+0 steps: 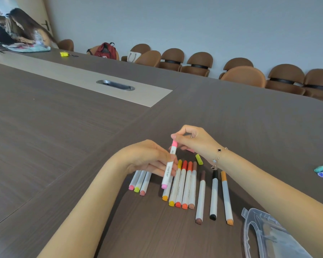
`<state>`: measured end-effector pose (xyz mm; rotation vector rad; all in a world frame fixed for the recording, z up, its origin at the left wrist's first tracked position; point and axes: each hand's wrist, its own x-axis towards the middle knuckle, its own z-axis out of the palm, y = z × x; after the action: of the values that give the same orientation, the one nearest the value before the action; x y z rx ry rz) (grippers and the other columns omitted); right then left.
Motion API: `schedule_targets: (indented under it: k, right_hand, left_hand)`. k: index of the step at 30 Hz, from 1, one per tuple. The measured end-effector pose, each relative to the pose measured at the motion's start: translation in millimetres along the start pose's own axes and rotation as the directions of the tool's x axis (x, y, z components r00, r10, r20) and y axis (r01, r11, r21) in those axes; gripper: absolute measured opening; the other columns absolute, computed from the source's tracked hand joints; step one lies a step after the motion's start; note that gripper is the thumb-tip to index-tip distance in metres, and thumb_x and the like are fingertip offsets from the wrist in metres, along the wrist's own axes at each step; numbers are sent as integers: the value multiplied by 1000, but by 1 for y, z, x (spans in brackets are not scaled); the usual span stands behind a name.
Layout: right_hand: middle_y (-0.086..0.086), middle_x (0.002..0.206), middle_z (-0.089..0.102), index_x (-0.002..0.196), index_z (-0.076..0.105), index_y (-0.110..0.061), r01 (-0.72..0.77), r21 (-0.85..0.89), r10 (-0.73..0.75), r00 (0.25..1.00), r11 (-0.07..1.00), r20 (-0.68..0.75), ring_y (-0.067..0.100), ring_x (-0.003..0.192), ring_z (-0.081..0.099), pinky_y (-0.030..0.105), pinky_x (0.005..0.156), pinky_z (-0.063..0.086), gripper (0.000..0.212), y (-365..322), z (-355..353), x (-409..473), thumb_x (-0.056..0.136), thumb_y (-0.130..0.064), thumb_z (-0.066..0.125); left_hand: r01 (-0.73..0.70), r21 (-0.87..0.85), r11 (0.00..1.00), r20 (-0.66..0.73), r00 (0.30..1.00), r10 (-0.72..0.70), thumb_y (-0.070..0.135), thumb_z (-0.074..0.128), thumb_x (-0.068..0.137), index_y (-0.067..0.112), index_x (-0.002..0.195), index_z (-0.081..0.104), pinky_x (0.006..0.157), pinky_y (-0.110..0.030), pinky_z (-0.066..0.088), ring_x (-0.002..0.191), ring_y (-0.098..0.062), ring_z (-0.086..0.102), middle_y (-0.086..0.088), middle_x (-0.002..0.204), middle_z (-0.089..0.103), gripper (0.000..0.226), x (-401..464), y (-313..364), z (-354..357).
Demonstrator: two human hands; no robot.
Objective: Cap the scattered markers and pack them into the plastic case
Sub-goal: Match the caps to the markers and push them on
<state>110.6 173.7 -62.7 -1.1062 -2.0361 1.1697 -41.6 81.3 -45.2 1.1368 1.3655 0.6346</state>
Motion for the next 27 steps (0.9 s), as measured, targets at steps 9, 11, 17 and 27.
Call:
schedule_targets:
  k: [9, 11, 17, 27]
  right_hand:
    - [-8, 93, 69, 83, 62, -25, -35, -60, 38, 997, 998, 64, 0, 81, 64, 12, 62, 42, 15, 5, 20, 2, 90, -37, 59]
    - [-8, 93, 70, 84, 63, -24, -34, -62, 39, 996, 998, 80, 1, 83, 64, 13, 63, 43, 15, 5, 22, 3, 90, -38, 59]
    - [-13, 87, 73, 93, 64, -22, -31, -12, 32, 988, 999, 151, -7, 81, 65, 16, 68, 45, 12, -3, 20, 3, 91, -33, 59]
    - [-15, 90, 72, 88, 67, -27, -16, -56, 24, 988, 998, 155, -1, 84, 65, 18, 68, 46, 10, 0, 13, 4, 89, -35, 61]
  left_hand:
    - [75, 175, 982, -74, 995, -63, 24, 67, 85, 10, 103, 73, 86, -28, 56, 86, -13, 72, -3, 92, 75, 23, -2, -7, -17]
    - [77, 181, 981, -106, 993, -58, 25, 68, 84, 11, 102, 73, 85, -28, 56, 86, -14, 72, -4, 93, 75, 23, -3, -9, -19]
    - [80, 194, 978, -113, 992, -59, 25, 66, 86, 11, 105, 72, 85, -27, 56, 89, -14, 71, -3, 96, 74, 24, -1, -9, -19]
    - [92, 192, 977, -116, 991, -71, 24, 67, 86, 12, 106, 71, 80, -25, 57, 87, -13, 71, -1, 93, 74, 24, 4, -11, -19]
